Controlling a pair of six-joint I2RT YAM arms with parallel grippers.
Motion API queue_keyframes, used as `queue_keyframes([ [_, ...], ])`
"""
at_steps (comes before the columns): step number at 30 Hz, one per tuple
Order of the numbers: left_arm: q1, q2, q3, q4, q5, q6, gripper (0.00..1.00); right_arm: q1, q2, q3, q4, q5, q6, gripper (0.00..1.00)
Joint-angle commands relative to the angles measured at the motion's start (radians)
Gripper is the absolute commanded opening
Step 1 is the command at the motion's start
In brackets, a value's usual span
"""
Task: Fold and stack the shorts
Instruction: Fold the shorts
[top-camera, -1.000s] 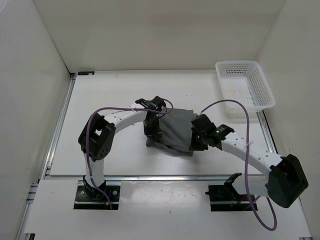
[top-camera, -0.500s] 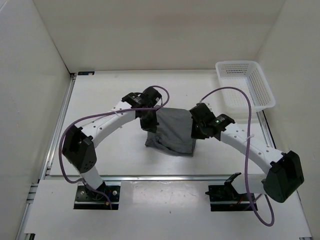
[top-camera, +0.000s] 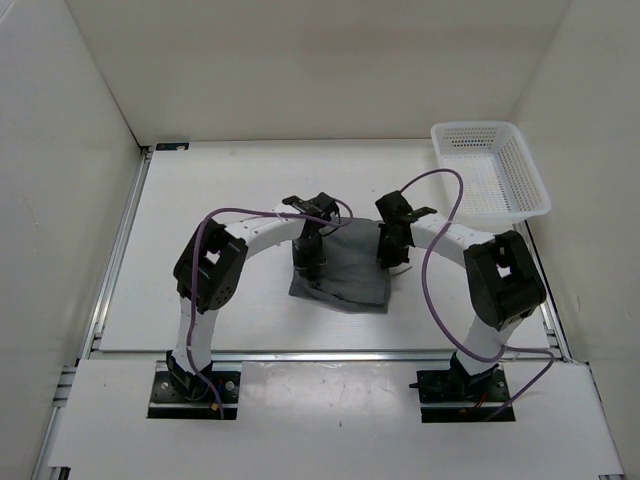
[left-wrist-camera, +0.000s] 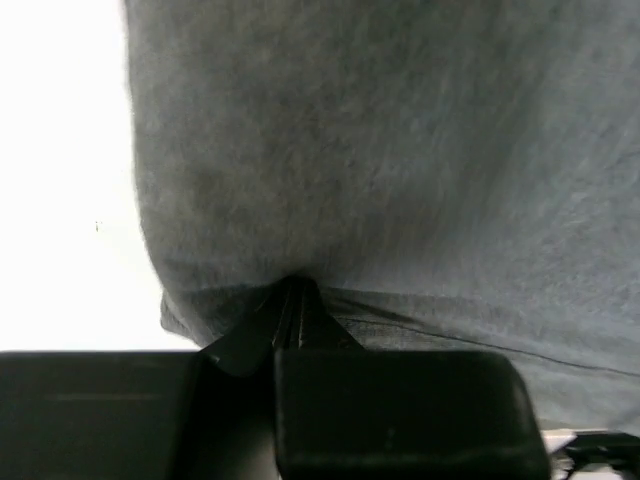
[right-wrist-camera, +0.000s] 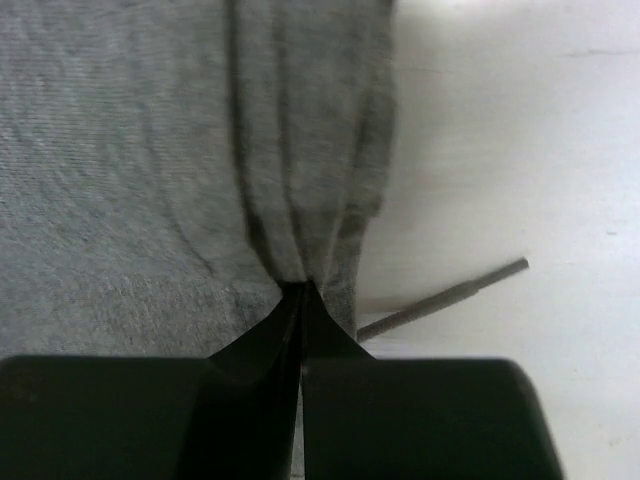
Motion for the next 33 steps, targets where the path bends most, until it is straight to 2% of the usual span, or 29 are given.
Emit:
queue_keyframes([
  [1, 0.004, -0.076, -0.048, 0.016, -0.007, 0.021, 0.10, 0.001, 0.016, -0.006, 0.046, -0.035, -0.053, 0.00],
  [5, 0.004, -0.165, -0.067, 0.016, 0.013, 0.048, 0.10, -0.017, -0.061, 0.041, 0.002, -0.035, -0.062, 0.00],
  [10, 0.044, -0.227, 0.065, -0.015, 0.044, 0.103, 0.10, -0.063, -0.141, 0.164, -0.060, -0.015, -0.072, 0.03],
  [13, 0.071, -0.178, 0.163, -0.035, 0.023, 0.130, 0.10, -0.091, -0.081, 0.248, -0.069, -0.024, -0.095, 0.06],
  [16, 0.104, -0.057, 0.272, -0.035, 0.012, 0.154, 0.10, -0.117, 0.040, 0.314, -0.083, -0.064, -0.119, 0.06],
  [20, 0.141, 0.123, 0.397, -0.044, 0.051, 0.163, 0.10, -0.128, 0.178, 0.377, -0.083, -0.098, -0.093, 0.00],
  [26, 0.164, 0.266, 0.498, -0.064, 0.074, 0.163, 0.10, -0.128, 0.197, 0.363, -0.045, -0.116, -0.059, 0.00],
  [30, 0.164, 0.269, 0.582, -0.127, 0.044, 0.173, 0.10, -0.128, 0.153, 0.415, -0.101, -0.025, -0.059, 0.00],
  [31, 0.164, 0.257, 0.599, -0.156, 0.035, 0.173, 0.10, -0.128, 0.110, 0.415, -0.123, 0.035, -0.049, 0.05],
  [32, 0.164, 0.243, 0.639, -0.167, 0.035, 0.173, 0.10, -0.128, 0.085, 0.428, -0.138, 0.070, -0.049, 0.15],
  [33, 0.164, 0.226, 0.659, -0.177, 0.021, 0.173, 0.13, -0.128, 0.059, 0.428, -0.150, 0.103, -0.032, 0.48],
])
